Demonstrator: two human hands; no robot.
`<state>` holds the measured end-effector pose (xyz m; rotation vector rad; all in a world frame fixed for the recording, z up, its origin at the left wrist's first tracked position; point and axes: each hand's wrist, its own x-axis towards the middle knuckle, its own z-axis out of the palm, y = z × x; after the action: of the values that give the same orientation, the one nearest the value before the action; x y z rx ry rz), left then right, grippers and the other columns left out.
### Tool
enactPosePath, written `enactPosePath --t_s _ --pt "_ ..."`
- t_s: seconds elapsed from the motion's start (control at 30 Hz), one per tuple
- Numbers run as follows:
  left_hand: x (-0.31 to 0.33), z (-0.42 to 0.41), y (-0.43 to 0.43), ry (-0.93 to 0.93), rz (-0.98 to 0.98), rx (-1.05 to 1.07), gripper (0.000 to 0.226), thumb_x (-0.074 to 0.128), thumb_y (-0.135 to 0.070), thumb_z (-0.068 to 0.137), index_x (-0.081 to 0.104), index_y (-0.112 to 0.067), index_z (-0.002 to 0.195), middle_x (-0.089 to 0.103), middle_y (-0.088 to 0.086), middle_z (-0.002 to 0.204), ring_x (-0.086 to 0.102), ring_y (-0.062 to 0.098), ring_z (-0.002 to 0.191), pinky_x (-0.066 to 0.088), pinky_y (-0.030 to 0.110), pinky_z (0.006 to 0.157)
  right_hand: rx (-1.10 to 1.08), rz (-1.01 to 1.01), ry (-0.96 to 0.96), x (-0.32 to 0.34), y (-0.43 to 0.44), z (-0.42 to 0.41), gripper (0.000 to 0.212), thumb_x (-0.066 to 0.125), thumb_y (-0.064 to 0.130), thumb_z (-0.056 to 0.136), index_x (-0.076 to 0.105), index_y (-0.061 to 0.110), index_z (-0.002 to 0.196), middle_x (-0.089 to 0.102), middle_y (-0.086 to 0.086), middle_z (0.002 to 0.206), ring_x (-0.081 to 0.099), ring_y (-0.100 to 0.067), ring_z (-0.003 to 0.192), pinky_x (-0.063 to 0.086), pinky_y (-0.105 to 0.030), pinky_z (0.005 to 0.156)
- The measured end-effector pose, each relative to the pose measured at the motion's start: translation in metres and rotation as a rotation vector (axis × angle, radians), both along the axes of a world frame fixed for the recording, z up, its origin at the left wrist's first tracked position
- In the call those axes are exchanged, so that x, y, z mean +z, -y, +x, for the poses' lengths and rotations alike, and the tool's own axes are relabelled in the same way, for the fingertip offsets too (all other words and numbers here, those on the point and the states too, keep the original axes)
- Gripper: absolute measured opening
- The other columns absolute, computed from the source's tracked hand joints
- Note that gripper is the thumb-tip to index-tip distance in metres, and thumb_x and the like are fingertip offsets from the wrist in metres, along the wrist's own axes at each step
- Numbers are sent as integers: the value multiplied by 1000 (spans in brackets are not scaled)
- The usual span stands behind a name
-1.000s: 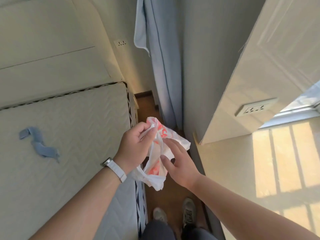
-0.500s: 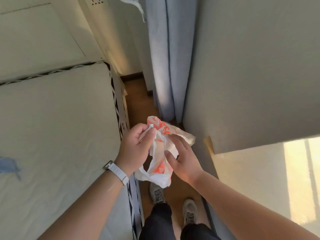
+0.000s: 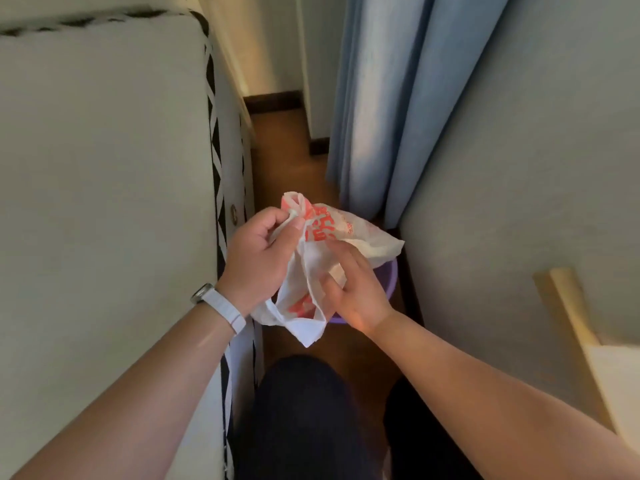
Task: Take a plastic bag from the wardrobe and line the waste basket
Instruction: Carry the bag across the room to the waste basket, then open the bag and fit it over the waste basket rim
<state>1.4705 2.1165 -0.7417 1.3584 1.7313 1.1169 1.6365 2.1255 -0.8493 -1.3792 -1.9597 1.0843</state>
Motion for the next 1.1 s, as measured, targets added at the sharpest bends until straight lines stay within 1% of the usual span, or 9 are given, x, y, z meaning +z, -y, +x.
enactPosePath --t_s 0.1,0.23,0.33,0.47,0.67,0.73,0.87,1.0,1.1 --pt "-30 -9 -7 -19 39 10 21 57 -34 93 60 -31 73 63 -10 73 58 1 68 43 7 58 21 -2 24 -46 -12 0 53 54 51 92 39 34 140 45 8 145 38 -4 131 37 -32 113" --pt "-58 -8 -8 -27 118 8 21 56 -40 92 59 -31 74 62 -9 72 59 5 70 45 11 61 -37 118 166 -89 -28 13 58 42 62 93 36 31 143 44 3 148 38 -17 136 30 -39 114" --pt "-75 -2 1 -39 120 35 23 56 -43 91 60 -26 77 63 -3 74 61 10 72 49 14 61 -64 202 352 -110 -48 30 65 45 57 92 36 22 147 40 -7 152 33 -28 141 26 -46 116" --pt "-83 6 4 -108 132 26 19 56 -35 93 60 -26 77 62 -6 72 59 7 71 46 12 62 14 191 458 -132 -63 44 64 48 53 93 34 23 148 36 -7 153 30 -30 142 28 -48 115" --pt "-91 6 4 -180 133 -2 22 56 -28 97 63 -13 83 64 -4 76 60 12 73 50 21 61 62 45 484 -165 -67 40 62 36 58 94 25 30 148 28 -5 158 26 -30 145 27 -51 116" --pt "-96 7 4 -179 140 -24 23 56 -28 97 63 -12 82 64 -6 75 60 11 72 48 17 60 109 -87 470 -177 -66 38 63 36 58 95 24 28 149 24 -6 159 25 -31 145 29 -52 115" --pt "-108 15 0 -163 101 -97 29 57 -27 97 61 -4 80 60 13 74 55 19 69 44 22 60 109 -161 404 -182 -60 37 58 41 53 96 32 26 147 33 -5 154 37 -29 138 36 -48 110" --pt "-118 26 -9 -98 80 -69 24 56 -29 96 62 -13 78 61 0 73 57 13 70 46 18 62 20 -115 104 -157 -47 38 43 47 50 94 46 36 135 50 4 142 49 -19 127 38 -32 100" --pt "-124 41 -18 16 65 -28 25 55 -35 94 62 -18 76 63 1 75 60 21 73 51 28 64 -44 -229 -175 -129 -40 37 38 47 58 88 56 43 122 62 16 125 58 -6 113 49 -39 100"
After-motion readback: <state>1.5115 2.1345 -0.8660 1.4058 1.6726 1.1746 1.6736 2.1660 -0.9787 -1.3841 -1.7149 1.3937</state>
